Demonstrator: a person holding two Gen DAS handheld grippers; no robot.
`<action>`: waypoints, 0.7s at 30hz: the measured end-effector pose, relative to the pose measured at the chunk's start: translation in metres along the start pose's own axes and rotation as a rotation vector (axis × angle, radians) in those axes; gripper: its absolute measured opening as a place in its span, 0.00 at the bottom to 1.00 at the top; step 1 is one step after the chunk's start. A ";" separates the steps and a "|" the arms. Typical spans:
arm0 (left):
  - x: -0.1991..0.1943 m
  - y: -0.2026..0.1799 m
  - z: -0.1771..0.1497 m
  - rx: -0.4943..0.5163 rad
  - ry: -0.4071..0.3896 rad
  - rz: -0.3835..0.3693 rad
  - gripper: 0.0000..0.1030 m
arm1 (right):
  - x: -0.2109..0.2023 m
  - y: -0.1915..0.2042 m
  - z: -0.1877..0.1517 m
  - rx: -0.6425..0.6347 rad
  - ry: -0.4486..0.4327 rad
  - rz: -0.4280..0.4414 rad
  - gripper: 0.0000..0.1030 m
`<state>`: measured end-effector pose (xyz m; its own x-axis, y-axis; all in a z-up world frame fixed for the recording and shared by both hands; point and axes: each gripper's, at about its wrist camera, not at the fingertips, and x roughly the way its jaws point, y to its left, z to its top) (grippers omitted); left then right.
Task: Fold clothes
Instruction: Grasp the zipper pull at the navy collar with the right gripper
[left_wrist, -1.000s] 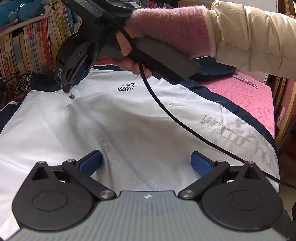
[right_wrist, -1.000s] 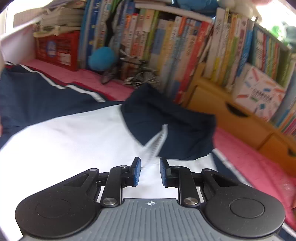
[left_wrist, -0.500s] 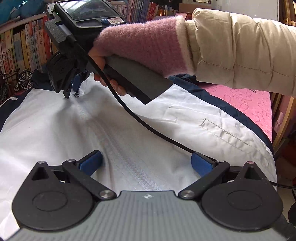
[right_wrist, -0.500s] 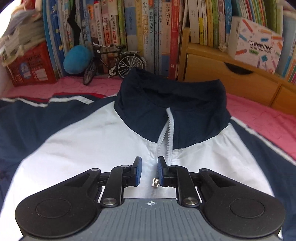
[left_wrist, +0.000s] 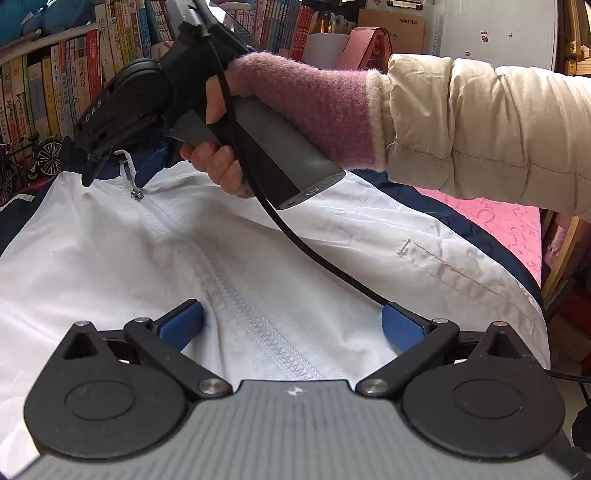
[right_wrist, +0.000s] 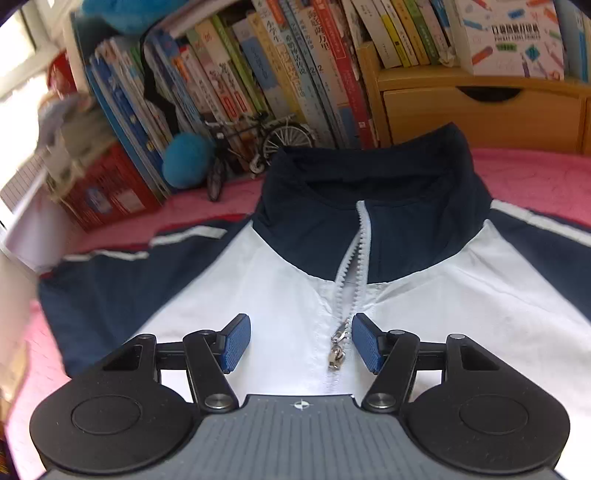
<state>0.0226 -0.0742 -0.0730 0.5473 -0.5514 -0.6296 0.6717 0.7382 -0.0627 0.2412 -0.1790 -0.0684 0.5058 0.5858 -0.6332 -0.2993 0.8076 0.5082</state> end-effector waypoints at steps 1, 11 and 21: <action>0.001 -0.001 0.000 0.000 0.000 0.000 1.00 | -0.003 -0.010 0.002 0.065 -0.003 0.096 0.58; 0.002 -0.001 0.000 0.002 0.001 0.002 1.00 | 0.014 -0.029 0.020 0.177 -0.013 0.033 0.58; 0.001 0.000 0.000 0.002 0.001 0.001 1.00 | 0.011 0.015 -0.002 -0.243 0.034 -0.276 0.29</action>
<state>0.0231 -0.0742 -0.0740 0.5477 -0.5504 -0.6302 0.6718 0.7382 -0.0608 0.2407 -0.1603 -0.0695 0.5685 0.3428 -0.7478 -0.3409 0.9255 0.1650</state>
